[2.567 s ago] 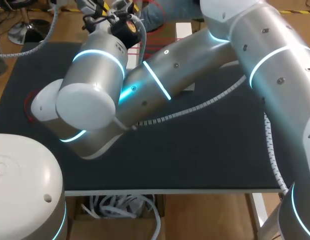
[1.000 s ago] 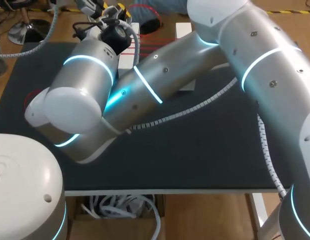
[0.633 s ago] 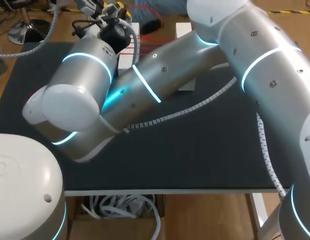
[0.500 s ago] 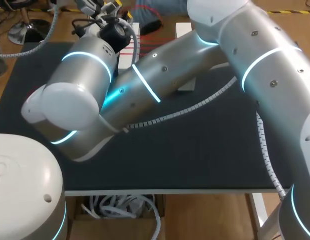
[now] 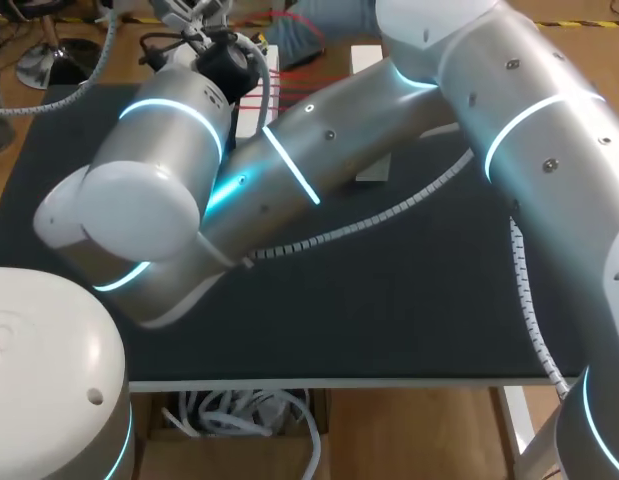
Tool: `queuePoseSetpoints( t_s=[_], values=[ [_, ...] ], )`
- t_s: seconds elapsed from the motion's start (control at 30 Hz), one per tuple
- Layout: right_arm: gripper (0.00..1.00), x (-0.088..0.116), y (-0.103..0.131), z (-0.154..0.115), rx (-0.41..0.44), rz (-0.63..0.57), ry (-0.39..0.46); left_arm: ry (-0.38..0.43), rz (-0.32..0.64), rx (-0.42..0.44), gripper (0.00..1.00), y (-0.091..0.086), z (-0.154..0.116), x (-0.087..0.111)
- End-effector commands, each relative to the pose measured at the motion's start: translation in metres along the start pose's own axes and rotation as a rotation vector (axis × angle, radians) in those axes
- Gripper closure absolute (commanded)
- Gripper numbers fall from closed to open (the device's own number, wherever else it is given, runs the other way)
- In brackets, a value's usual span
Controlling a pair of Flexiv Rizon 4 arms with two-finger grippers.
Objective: Grab the tape and strap the tape.
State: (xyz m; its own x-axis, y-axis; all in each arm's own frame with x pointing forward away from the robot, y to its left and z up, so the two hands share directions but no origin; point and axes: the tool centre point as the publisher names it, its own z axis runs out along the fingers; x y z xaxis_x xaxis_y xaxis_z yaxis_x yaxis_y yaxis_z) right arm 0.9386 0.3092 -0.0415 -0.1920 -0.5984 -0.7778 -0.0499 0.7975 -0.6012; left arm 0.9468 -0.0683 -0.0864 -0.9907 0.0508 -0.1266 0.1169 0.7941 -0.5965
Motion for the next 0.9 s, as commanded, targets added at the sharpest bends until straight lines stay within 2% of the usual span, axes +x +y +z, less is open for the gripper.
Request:
queuePoseSetpoints(
  t_s=[0.03, 0.3, 0.6, 0.9],
  values=[
    [0.69, 0.0, -0.004, -0.01, -0.018, -0.002, 0.005, 0.003, -0.001, -0.003, 1.0, 0.0, -0.001, -0.001],
    [0.8, -0.003, -0.009, -0.024, -0.036, 0.019, 0.005, 0.003, -0.001, -0.003, 1.0, 0.0, -0.001, -0.001],
    [0.65, -0.002, -0.035, -0.035, -0.02, 0.051, 0.014, 0.003, -0.001, -0.003, 1.0, 0.0, -0.001, -0.001],
    [0.65, 0.009, -0.067, -0.024, 0.05, 0.075, 0.041, 0.003, -0.001, -0.003, 1.0, 0.0, -0.001, -0.001]
  ],
)
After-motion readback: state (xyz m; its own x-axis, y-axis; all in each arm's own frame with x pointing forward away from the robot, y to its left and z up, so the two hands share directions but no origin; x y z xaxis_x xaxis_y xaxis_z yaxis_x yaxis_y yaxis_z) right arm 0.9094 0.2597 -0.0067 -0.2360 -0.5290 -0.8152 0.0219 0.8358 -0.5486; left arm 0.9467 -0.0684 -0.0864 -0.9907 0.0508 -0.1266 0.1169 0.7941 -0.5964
